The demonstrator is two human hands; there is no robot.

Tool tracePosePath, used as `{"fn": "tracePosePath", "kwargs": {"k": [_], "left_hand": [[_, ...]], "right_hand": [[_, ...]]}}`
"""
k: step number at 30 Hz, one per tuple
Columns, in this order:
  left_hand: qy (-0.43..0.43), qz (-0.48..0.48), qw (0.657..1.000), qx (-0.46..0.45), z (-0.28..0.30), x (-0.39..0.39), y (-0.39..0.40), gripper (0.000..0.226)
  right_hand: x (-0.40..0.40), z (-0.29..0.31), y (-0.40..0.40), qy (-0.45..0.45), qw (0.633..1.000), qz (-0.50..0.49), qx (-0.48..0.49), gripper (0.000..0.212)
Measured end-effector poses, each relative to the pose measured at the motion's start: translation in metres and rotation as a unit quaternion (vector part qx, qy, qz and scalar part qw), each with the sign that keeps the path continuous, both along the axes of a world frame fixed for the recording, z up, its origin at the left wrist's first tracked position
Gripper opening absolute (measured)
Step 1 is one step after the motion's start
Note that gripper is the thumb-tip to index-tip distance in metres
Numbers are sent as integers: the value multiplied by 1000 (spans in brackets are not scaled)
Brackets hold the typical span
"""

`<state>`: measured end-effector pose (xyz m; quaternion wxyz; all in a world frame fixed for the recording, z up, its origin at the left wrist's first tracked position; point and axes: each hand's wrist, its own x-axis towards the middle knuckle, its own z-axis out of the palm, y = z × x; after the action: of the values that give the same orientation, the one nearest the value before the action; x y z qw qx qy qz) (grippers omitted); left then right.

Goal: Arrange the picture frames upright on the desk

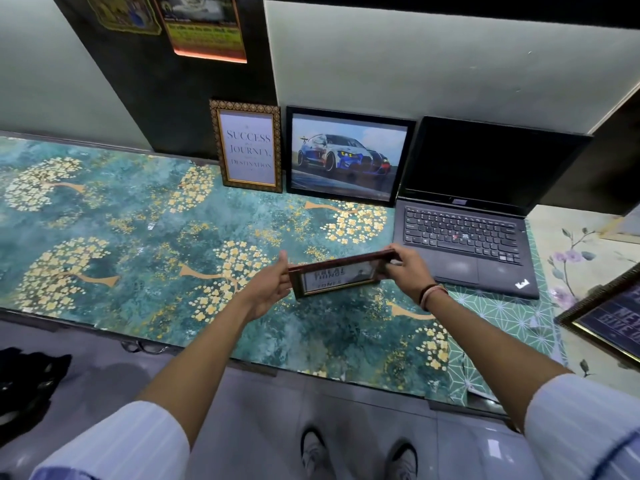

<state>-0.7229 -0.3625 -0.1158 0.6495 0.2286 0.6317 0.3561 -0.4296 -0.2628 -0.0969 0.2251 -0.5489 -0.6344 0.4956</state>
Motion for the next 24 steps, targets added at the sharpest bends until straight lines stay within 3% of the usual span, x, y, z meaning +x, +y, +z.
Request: {"fn": "tracePosePath", "kwargs": {"k": [3,16,22,24], "left_hand": [[-15,33,999,19,-1,3,-12,80],[9,63,997,53,-14,36,-40,48],[67,100,991,62,-16,49,-46,42],[91,132,985,60,-21,58,-53,57]], "right_hand": [[-9,-3,8,18,1000,-10,-18,16],[-11,-32,-7,-69,996,6,-51,68],[-11,-28,-28,-106,990,-9,-90,71],[-5,-28,-41,-107,989,-35,-99,66]]}}
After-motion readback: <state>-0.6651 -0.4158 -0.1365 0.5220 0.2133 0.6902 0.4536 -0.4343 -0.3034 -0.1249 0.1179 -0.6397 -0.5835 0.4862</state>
